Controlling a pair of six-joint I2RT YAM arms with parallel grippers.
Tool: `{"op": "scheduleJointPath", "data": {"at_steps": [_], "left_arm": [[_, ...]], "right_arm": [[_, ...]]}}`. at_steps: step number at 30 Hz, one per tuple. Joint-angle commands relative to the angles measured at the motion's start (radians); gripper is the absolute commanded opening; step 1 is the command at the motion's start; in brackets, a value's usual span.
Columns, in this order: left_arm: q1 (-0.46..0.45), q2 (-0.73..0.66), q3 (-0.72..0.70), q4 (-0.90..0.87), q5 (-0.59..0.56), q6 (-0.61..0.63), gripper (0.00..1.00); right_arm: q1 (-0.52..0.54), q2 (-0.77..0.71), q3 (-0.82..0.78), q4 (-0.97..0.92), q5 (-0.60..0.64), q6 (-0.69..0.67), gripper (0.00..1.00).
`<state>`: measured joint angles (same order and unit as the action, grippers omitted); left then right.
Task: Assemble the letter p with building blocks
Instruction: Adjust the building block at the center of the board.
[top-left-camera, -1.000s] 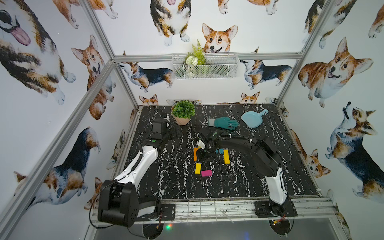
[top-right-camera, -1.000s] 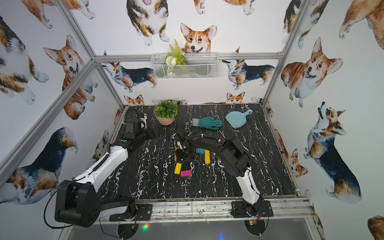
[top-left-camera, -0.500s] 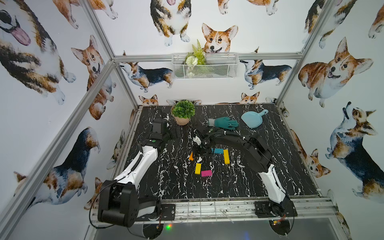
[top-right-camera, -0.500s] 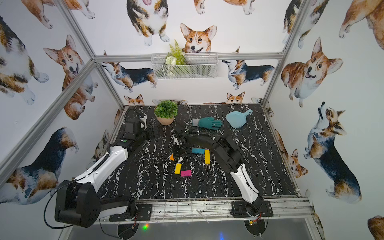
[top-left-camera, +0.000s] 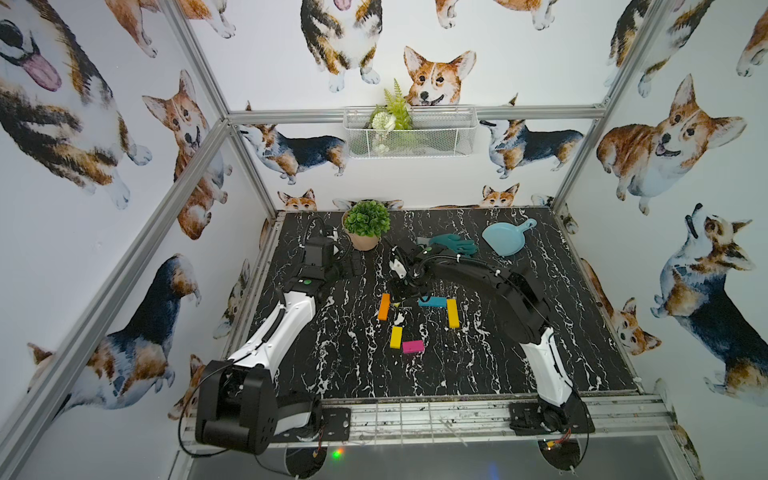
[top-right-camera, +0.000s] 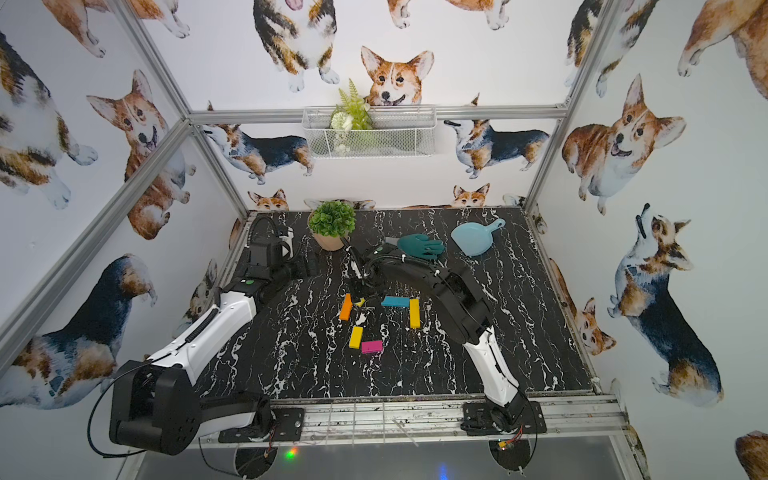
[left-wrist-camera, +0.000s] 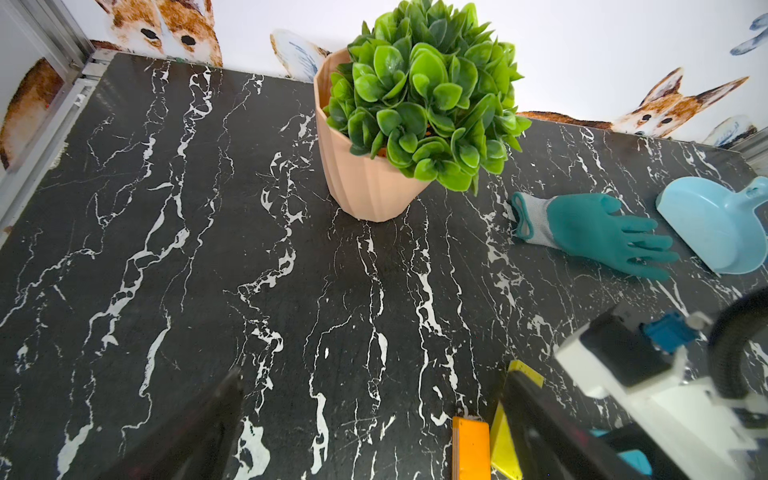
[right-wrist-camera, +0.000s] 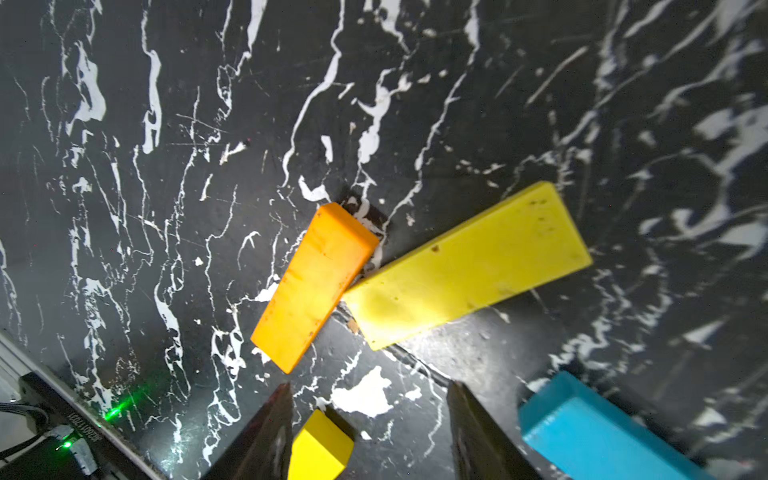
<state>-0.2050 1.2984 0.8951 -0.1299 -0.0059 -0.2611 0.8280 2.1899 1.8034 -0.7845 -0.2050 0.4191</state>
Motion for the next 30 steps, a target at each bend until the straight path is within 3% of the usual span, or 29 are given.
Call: {"op": "scheduleJointPath", "data": {"at_steps": [1,11,30], "left_arm": [[0.001,0.006,0.003,0.004,0.001,0.002,1.0],[0.001,0.007,0.004,0.007,0.005,0.0,1.0],[0.003,0.005,0.005,0.001,0.003,0.002,1.0]], "right_arm": [[-0.027,0.0,-0.01,-0.046,0.033,-0.006,0.61],[-0.046,0.051,0.002,0.043,0.01,0.097,0.62],[-0.061,0.217,0.239,-0.016,0.038,0.097,0.66]]}}
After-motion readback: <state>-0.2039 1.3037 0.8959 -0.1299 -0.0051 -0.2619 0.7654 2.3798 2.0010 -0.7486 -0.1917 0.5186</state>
